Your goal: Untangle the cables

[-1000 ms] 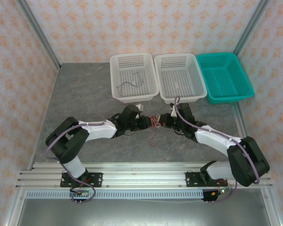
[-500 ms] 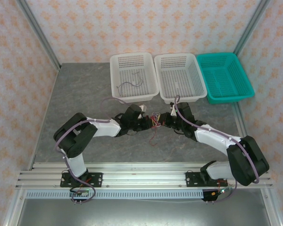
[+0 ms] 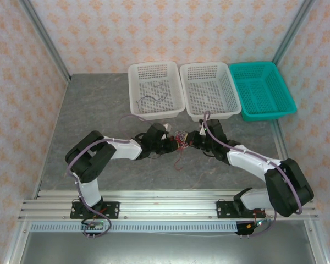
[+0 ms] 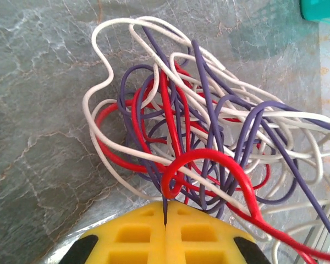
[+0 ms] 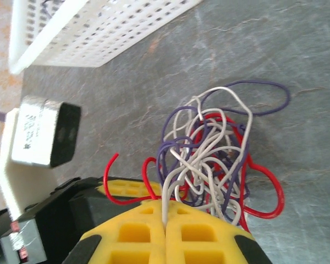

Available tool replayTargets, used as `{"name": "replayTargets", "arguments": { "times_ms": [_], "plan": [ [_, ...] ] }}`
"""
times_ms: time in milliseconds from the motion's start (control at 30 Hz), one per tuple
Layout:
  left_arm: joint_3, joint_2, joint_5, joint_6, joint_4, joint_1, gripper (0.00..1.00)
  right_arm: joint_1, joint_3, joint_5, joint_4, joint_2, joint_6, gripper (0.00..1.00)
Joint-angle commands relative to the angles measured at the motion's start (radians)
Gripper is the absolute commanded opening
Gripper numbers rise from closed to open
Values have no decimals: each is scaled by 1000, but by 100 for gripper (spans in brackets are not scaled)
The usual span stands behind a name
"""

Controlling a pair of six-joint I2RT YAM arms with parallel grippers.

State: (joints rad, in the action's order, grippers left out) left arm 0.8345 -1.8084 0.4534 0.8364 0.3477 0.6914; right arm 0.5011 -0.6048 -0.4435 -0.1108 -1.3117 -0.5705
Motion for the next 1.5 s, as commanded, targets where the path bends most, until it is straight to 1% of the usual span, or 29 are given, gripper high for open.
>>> {"name": "replayTargets", "arguments": {
  "times_ms": [0, 100, 233, 333, 433, 467, 500, 533, 567, 600, 667, 700, 733, 833, 900, 967, 1033, 1133, 1167, 1267, 1333, 1400, 1467],
  "plan": [
    [-33, 82, -51, -23, -35, -29, 0, -39, -10, 152, 86, 27, -48, 0],
    [-56, 168, -67, -52, -122, -73, 0, -107, 43, 284, 178, 60, -118, 0],
    [-86, 283, -88, -97, -229, -132, 0, -223, 148, 318, 217, 122, -212, 0],
    [-98, 344, -96, -116, -275, -158, 0, -236, 179, 378, 276, 184, -219, 0],
    [-89, 360, -82, -125, -289, -160, 0, -236, 200, 425, 302, 220, -202, 0],
    [-85, 356, -67, -123, -279, -161, 0, -236, 206, 412, 287, 226, -180, 2],
    [-80, 350, -42, -123, -264, -157, 0, -234, 208, 377, 265, 235, -142, 11],
    [-73, 344, -21, -126, -251, -153, 0, -232, 205, 328, 235, 243, -93, 23],
    [-68, 341, -11, -132, -245, -148, 0, -221, 194, 295, 226, 253, -53, 31],
    [-57, 338, -5, -144, -245, -139, 0, -188, 167, 306, 243, 271, 28, 36],
    [-32, 335, -2, -176, -257, -116, 0, -106, 131, 390, 263, 308, 157, 43],
    [-19, 333, -1, -193, -264, -103, 0, -56, 125, 437, 245, 331, 231, 46],
    [-7, 331, -2, -210, -272, -89, 0, -1, 129, 463, 201, 352, 308, 49],
    [21, 329, -18, -236, -292, -64, 0, 119, 161, 467, 35, 361, 512, 53],
    [25, 331, -25, -237, -294, -58, 0, 158, 149, 471, -18, 316, 594, 54],
    [22, 336, -28, -235, -294, -58, 0, 169, 88, 459, 8, 239, 617, 55],
    [18, 343, -31, -235, -297, -56, 0, 170, 9, 438, 57, 138, 588, 55],
    [14, 358, -42, -242, -312, -55, 0, 169, -114, 512, 176, -21, 494, 55],
    [12, 365, -49, -247, -322, -52, 0, 169, -149, 512, 216, -62, 489, 56],
    [2, 386, -68, -260, -338, -49, 0, 169, -208, 501, 262, -170, 477, 62],
    [0, 397, -88, -267, -356, -49, 0, 170, -256, 518, 326, -232, 462, 63],
    [1, 410, -122, -271, -386, -49, 0, 168, -293, 567, 380, -283, 438, 63],
    [4, 423, -185, -263, -430, -49, 0, 167, -302, 614, 406, -312, 415, 59]
  ]
}}
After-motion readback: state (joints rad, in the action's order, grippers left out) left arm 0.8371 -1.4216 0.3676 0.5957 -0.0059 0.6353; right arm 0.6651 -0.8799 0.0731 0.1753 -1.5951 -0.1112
